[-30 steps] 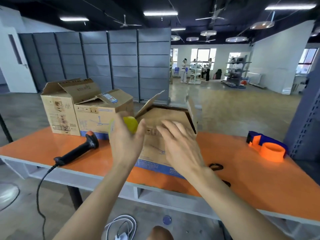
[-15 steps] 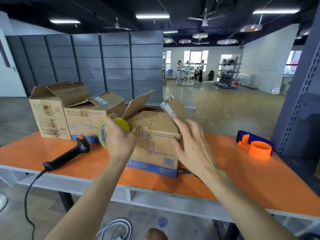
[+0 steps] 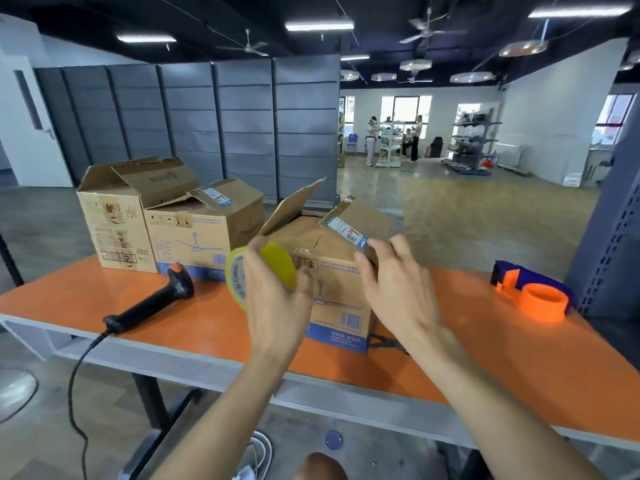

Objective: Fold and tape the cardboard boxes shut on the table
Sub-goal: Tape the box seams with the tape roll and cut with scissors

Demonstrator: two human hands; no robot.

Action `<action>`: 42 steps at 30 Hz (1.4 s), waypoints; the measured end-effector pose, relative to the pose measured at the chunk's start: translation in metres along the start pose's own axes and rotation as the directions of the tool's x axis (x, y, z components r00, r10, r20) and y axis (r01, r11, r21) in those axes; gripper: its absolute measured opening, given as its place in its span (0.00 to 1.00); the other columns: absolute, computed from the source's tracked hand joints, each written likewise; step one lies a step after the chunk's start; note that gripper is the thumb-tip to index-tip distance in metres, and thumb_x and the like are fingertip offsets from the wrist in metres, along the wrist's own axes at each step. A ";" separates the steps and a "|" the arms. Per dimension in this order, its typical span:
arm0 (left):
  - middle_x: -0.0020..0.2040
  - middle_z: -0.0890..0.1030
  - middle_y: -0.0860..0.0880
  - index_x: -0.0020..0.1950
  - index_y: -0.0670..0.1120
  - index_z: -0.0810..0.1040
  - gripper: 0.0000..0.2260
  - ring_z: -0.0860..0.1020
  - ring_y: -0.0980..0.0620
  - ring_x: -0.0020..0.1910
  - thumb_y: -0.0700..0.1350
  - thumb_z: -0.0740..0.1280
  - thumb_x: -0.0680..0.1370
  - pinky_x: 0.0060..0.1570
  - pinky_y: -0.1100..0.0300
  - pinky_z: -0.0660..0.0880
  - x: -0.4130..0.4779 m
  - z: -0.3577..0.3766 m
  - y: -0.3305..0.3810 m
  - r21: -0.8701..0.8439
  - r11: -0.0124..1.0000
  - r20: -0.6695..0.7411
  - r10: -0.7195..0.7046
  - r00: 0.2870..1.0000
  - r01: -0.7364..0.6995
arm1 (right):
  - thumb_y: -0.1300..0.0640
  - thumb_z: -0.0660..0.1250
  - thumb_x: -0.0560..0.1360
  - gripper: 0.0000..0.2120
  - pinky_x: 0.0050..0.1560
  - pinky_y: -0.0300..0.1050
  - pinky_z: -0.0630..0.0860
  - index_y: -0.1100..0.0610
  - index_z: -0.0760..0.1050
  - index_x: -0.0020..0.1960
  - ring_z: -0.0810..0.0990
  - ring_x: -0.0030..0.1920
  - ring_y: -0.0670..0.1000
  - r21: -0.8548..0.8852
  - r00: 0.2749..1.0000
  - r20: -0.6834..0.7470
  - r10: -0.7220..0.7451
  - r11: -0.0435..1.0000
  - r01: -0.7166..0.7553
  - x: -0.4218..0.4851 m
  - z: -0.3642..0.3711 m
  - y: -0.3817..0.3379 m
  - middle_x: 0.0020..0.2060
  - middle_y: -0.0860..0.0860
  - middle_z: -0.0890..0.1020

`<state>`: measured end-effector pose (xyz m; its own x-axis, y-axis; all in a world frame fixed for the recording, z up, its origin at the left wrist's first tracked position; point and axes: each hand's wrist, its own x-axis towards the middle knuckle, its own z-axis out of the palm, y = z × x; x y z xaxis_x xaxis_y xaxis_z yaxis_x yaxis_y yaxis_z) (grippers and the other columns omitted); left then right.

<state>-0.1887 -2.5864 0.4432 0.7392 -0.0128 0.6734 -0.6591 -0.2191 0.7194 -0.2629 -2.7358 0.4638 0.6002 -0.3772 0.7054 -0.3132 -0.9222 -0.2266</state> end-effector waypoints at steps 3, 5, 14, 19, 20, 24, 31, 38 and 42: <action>0.61 0.72 0.54 0.71 0.48 0.62 0.26 0.71 0.56 0.59 0.52 0.70 0.79 0.52 0.65 0.65 -0.012 0.010 0.011 -0.091 0.992 0.127 -0.080 0.989 0.092 | 0.47 0.64 0.82 0.16 0.36 0.51 0.75 0.58 0.79 0.60 0.82 0.43 0.64 0.027 0.997 -0.048 -0.059 0.998 0.060 -0.006 -0.002 -0.014 0.53 0.56 0.77; 0.59 0.73 0.55 0.71 0.48 0.62 0.29 0.74 0.55 0.60 0.57 0.71 0.78 0.53 0.61 0.68 -0.007 0.014 0.015 -0.137 0.977 0.155 -0.143 0.978 0.164 | 0.51 0.66 0.80 0.12 0.31 0.50 0.74 0.59 0.80 0.55 0.82 0.39 0.62 0.040 0.984 -0.125 -0.128 0.990 0.133 -0.015 -0.002 -0.024 0.47 0.56 0.78; 0.52 0.78 0.59 0.64 0.53 0.64 0.29 0.77 0.57 0.50 0.54 0.78 0.72 0.50 0.56 0.70 0.036 0.006 -0.013 -0.139 0.954 0.157 -0.244 0.957 0.266 | 0.63 0.60 0.75 0.23 0.63 0.46 0.75 0.57 0.75 0.69 0.74 0.63 0.52 0.297 0.940 -0.076 -0.332 0.892 0.340 -0.031 0.013 -0.012 0.67 0.49 0.77; 0.53 0.74 0.62 0.62 0.53 0.68 0.24 0.74 0.66 0.50 0.52 0.77 0.74 0.46 0.63 0.72 0.054 0.000 -0.034 -0.168 0.932 0.191 -0.289 0.938 0.321 | 0.55 0.66 0.80 0.33 0.72 0.59 0.67 0.54 0.56 0.81 0.64 0.74 0.60 0.225 0.976 0.156 0.154 0.956 -0.187 0.016 0.020 0.050 0.75 0.57 0.66; 0.54 0.73 0.62 0.62 0.54 0.68 0.23 0.73 0.67 0.50 0.52 0.77 0.74 0.43 0.67 0.71 0.056 0.000 -0.037 -0.184 0.928 0.200 -0.288 0.937 0.325 | 0.52 0.66 0.81 0.37 0.73 0.57 0.67 0.52 0.50 0.83 0.66 0.75 0.59 0.271 0.935 0.288 0.206 0.919 -0.286 0.024 0.019 0.057 0.76 0.56 0.66; 0.52 0.73 0.64 0.60 0.54 0.70 0.20 0.71 0.69 0.50 0.52 0.77 0.74 0.43 0.65 0.70 0.062 0.002 -0.045 -0.193 0.937 0.166 -0.261 0.951 0.291 | 0.55 0.63 0.82 0.33 0.66 0.51 0.75 0.50 0.53 0.82 0.78 0.66 0.53 0.370 0.913 0.343 0.220 0.862 -0.347 0.019 0.025 0.058 0.69 0.52 0.77; 0.48 0.73 0.63 0.59 0.53 0.70 0.18 0.74 0.50 0.52 0.55 0.75 0.76 0.51 0.49 0.76 0.078 0.014 -0.046 -0.042 0.970 0.043 -0.239 0.970 0.241 | 0.62 0.73 0.76 0.10 0.53 0.34 0.76 0.53 0.82 0.55 0.78 0.43 0.29 0.538 0.936 0.081 0.342 0.776 -0.330 -0.006 0.020 0.071 0.43 0.37 0.82; 0.55 0.76 0.53 0.61 0.53 0.70 0.17 0.73 0.49 0.53 0.56 0.71 0.78 0.56 0.49 0.72 0.058 0.023 -0.048 -0.013 0.965 -0.061 -0.261 0.963 0.261 | 0.58 0.70 0.78 0.07 0.54 0.48 0.78 0.53 0.83 0.55 0.84 0.50 0.49 0.452 0.945 0.071 0.319 0.835 -0.315 -0.024 0.026 0.057 0.49 0.47 0.87; 0.59 0.75 0.51 0.60 0.54 0.68 0.15 0.74 0.49 0.58 0.51 0.71 0.79 0.57 0.53 0.71 0.059 0.024 -0.051 -0.172 0.929 -0.011 -0.335 0.942 0.328 | 0.65 0.65 0.78 0.16 0.45 0.47 0.73 0.53 0.82 0.62 0.83 0.46 0.57 0.332 0.982 -0.043 0.184 0.930 -0.159 -0.047 0.030 0.032 0.52 0.52 0.84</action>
<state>-0.1077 -2.5994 0.4419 0.9156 0.0720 0.3955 -0.3935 -0.0403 0.9184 -0.2793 -2.7500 0.4031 0.5006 -0.5362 0.6796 -0.1424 -0.8254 -0.5463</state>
